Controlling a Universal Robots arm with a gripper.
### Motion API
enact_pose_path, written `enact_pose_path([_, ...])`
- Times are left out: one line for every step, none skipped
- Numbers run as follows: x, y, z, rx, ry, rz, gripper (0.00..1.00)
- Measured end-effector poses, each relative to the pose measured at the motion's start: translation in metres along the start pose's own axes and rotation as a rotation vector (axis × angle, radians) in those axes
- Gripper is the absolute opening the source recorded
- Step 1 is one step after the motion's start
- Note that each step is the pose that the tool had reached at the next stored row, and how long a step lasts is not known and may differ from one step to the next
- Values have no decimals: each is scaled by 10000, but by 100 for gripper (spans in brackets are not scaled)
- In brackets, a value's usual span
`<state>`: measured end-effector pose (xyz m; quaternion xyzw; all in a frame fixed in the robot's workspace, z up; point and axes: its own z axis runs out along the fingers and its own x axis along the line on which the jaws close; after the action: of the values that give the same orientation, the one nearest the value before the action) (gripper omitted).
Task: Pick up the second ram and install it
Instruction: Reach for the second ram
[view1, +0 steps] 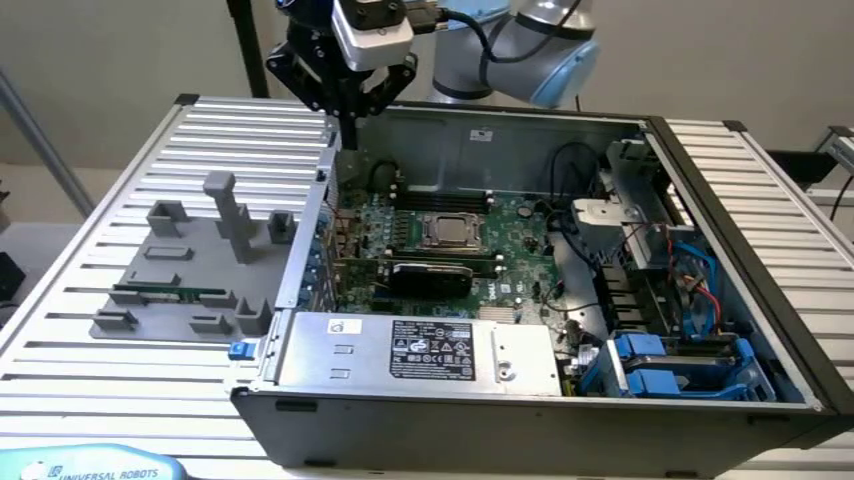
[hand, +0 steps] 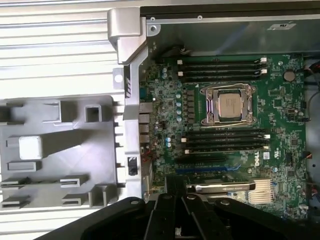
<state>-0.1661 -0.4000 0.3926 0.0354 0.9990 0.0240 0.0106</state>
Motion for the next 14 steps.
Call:
enact_pose_path([45, -6, -1, 0, 0, 0, 11])
enact_pose_path([90, -11, -2, -1, -1, 0, 11])
enact_pose_path([135, -18, -3, -1, -1, -1, 11])
enact_pose_path([180, -24, -4, -1, -1, 0, 11])
enact_pose_path([228, -30, -5, -1, -1, 1, 11])
enact_pose_path([272, -36, -6, -1, -1, 0, 11])
enact_pose_path([318, -43, -6, -1, -1, 0, 11])
enact_pose_path([363, -50, -6, -1, -1, 0, 11])
enact_pose_path([407, -57, -6, -1, -1, 0, 11])
enact_pose_path([452, -63, -7, 0, -1, 1, 11])
enact_pose_path([498, -71, -6, -1, -1, -1, 11])
enact_pose_path([541, -78, -6, -1, -1, -1, 11])
enact_pose_path([587, -86, -5, -1, -1, -1, 11])
enact_pose_path([634, -94, -3, -1, -1, 0, 11])
